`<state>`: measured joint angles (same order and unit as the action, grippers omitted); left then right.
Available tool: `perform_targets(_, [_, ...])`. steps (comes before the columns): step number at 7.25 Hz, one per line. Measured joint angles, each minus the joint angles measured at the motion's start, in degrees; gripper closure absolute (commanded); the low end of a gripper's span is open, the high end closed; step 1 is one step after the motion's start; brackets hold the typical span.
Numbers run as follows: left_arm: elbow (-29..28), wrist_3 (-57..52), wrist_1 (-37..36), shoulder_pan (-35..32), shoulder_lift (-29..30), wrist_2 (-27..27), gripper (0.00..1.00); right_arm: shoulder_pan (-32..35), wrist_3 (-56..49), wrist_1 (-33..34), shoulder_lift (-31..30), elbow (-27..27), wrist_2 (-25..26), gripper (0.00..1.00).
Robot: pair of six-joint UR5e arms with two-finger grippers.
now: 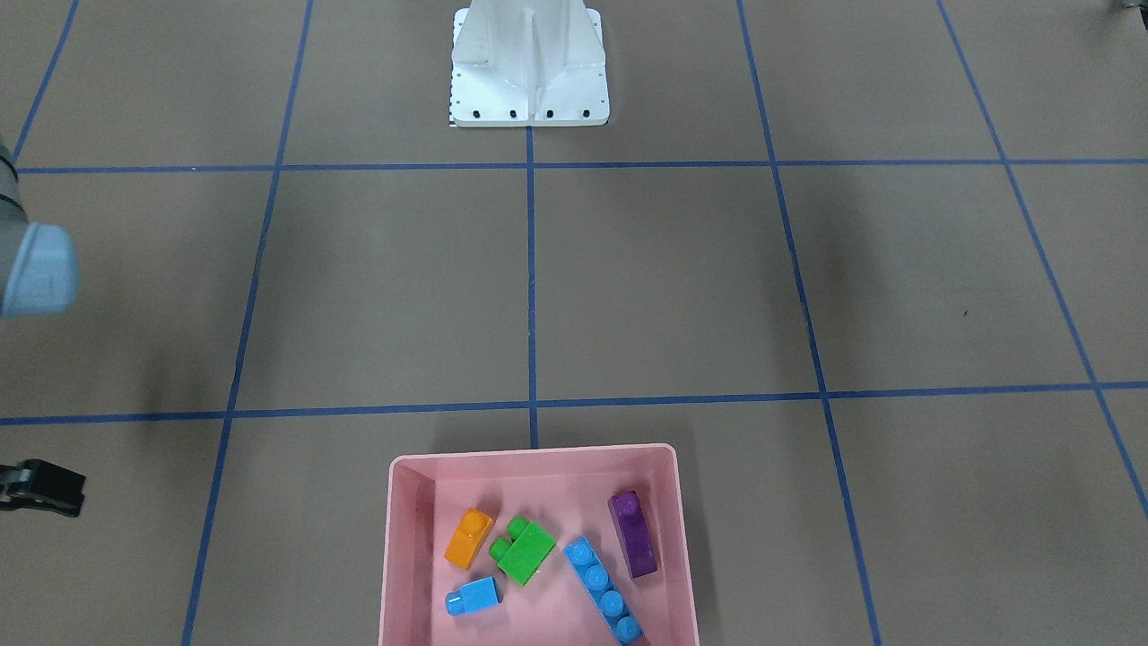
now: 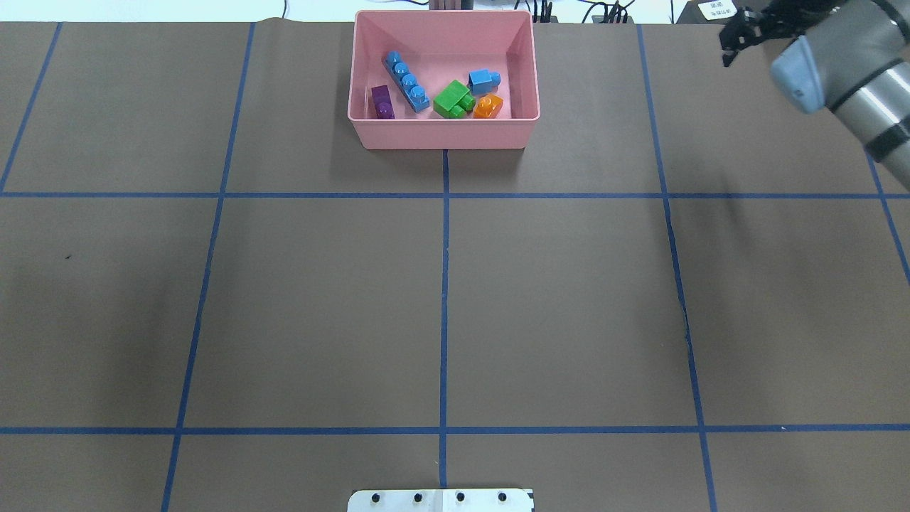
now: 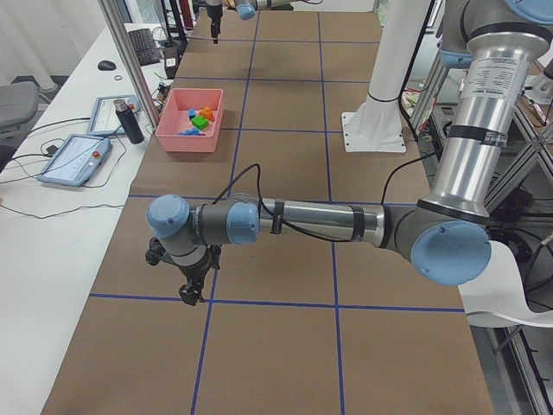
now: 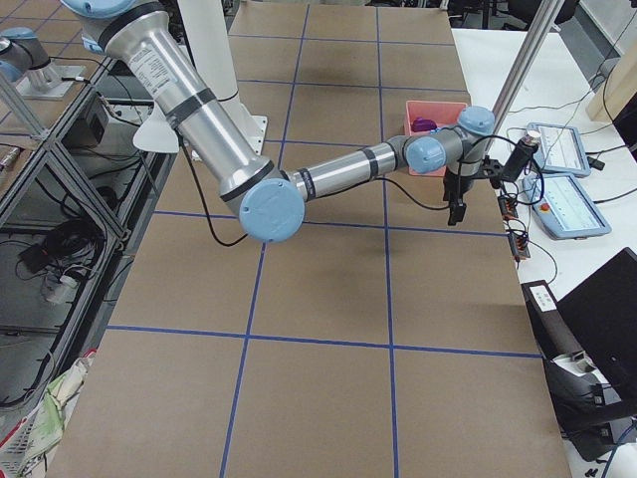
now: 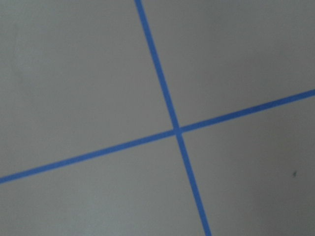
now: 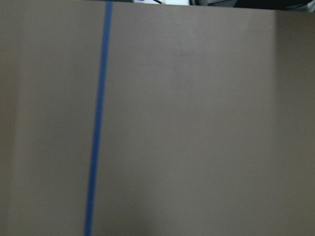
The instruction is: Put all blocks into box
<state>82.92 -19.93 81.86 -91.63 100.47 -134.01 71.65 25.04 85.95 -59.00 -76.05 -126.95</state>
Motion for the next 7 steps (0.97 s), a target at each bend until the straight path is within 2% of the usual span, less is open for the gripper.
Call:
perform_targets(2, [4.5, -0.3, 0.4, -2.1, -2.2, -0.2, 0.0, 6.0, -10.4, 0.5, -18.0, -13.6, -2.0, 0.0])
perform_targets(4, [7.1, -0.2, 1.4, -2.6, -4.5, -0.1, 0.0, 11.2, -15.2, 0.4, -35.1, -25.5, -3.5, 0.0])
perform_targets(5, [8.4, 0.0, 2.3, -2.8, -5.6, -0.1, 0.0, 12.2, -15.9, 0.0, -41.3, -29.3, -3.4, 0.0])
perform_targets(7, [10.5, -0.1, 2.7, -2.8, -6.3, -0.1, 0.0, 12.8, -15.9, -1.2, -46.5, -31.7, -3.2, 0.0])
